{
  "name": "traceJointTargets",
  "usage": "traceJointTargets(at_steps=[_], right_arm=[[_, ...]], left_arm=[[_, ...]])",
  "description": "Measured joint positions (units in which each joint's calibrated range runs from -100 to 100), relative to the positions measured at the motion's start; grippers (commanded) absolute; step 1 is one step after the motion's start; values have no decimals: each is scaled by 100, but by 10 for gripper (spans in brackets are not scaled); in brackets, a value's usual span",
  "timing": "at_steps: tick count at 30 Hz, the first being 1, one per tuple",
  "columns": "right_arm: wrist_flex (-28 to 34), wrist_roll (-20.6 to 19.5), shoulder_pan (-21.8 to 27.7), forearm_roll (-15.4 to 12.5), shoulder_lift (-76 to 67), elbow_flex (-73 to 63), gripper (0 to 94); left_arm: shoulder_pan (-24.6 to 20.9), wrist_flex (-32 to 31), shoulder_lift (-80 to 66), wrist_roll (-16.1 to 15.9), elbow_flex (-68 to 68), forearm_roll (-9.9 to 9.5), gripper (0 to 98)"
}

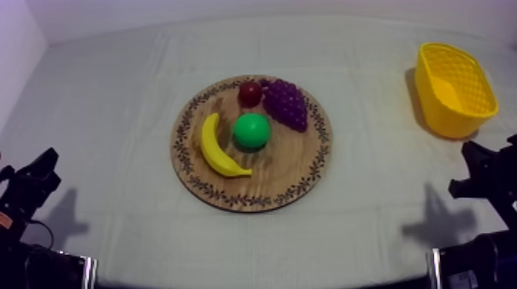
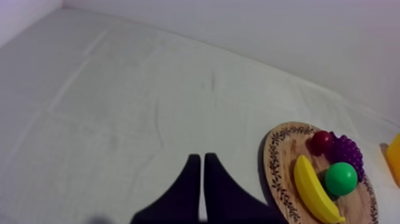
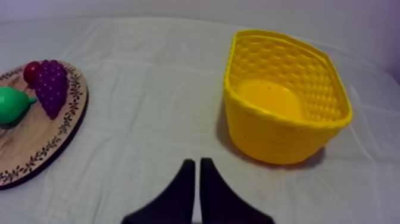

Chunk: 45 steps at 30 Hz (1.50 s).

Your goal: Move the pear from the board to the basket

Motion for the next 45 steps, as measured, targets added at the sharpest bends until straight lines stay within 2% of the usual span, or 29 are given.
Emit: traceJointTargets(at_steps=[12, 15, 18, 23, 30, 34, 38, 42, 45], right_arm=[[0, -37, -8, 0, 0, 0, 3], [0, -177, -52, 0, 0, 0, 3], [118, -496, -122, -7, 0, -41, 3], [516, -735, -366, 67, -7, -278, 3], [1095, -1310, -1222, 831, 116, -1117, 23], [1464, -1754, -1966, 1320, 662, -1942, 99], [1800, -2189, -2672, 1649, 1521, -2853, 153], [1977, -2537, -3274, 1772, 2359, -3951, 192], [1977, -2628, -3575, 1506, 3103, -4756, 207]], left_arm=[[0, 0, 0, 0, 0, 0, 1], [0, 0, 0, 0, 0, 0, 1], [0, 0, 0, 0, 0, 0, 1], [0, 0, 0, 0, 0, 0, 1], [0, 0, 0, 3, 0, 0, 1], [0, 0, 0, 3, 0, 0, 1], [0, 0, 0, 3, 0, 0, 1], [0, 0, 0, 3, 0, 0, 1], [0, 0, 0, 3, 0, 0, 1]])
